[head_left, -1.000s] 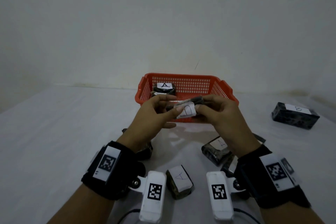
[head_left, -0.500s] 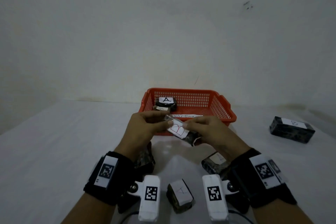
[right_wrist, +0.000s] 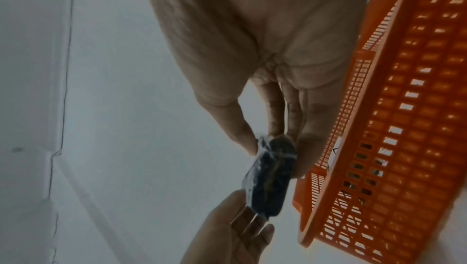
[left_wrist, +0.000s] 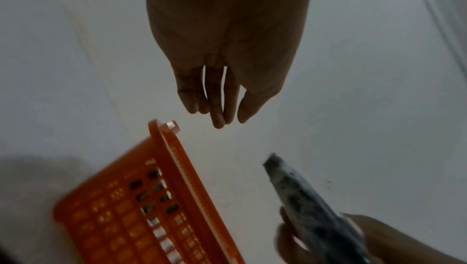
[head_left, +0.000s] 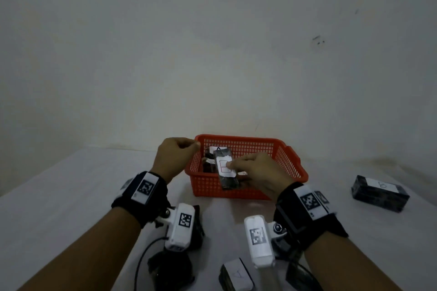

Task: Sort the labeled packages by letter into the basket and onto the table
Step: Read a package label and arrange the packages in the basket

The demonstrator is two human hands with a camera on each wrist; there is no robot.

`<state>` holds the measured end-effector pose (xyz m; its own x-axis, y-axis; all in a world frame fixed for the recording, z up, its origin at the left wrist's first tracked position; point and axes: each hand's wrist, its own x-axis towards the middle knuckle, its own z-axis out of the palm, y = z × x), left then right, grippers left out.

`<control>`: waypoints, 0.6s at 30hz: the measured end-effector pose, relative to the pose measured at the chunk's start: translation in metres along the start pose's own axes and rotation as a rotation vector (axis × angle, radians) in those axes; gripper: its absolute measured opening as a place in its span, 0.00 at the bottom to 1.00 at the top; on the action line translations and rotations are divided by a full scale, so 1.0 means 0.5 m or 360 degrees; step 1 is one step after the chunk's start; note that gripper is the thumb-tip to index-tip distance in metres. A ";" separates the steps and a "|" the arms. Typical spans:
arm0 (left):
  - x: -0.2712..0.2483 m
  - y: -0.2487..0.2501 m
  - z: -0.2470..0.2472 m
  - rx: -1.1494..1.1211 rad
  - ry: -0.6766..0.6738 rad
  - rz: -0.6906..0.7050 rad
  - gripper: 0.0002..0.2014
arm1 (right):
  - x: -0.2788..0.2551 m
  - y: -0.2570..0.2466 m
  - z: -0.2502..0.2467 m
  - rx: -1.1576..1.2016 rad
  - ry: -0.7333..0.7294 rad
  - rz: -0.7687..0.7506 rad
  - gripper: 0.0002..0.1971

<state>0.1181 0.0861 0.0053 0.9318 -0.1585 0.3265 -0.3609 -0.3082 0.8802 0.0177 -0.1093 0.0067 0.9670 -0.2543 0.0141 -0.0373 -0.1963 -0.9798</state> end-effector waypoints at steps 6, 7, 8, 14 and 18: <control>0.102 -0.053 0.005 0.0029 0.0020 -0.0315 0.17 | 0.103 -0.011 0.037 -0.0028 0.0190 0.0091 0.15; 0.112 -0.055 0.010 0.0012 -0.0009 -0.0363 0.14 | 0.119 -0.012 0.045 -0.0020 0.0209 0.0121 0.14; 0.121 -0.057 0.017 0.0008 -0.0056 -0.0407 0.12 | 0.138 -0.008 0.050 -0.0028 0.0223 0.0140 0.13; 0.164 -0.071 0.071 0.0113 -0.0344 -0.0495 0.16 | 0.222 0.028 0.076 -0.0359 0.0277 0.0237 0.11; 0.183 -0.084 0.095 0.0106 -0.0318 -0.0530 0.17 | 0.243 0.037 0.091 -0.0529 0.0067 0.0353 0.13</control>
<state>0.2166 0.0399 -0.0184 0.9747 -0.2173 -0.0525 -0.0480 -0.4327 0.9002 0.1460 -0.1008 -0.0186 0.9154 -0.3621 -0.1757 -0.3303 -0.4264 -0.8420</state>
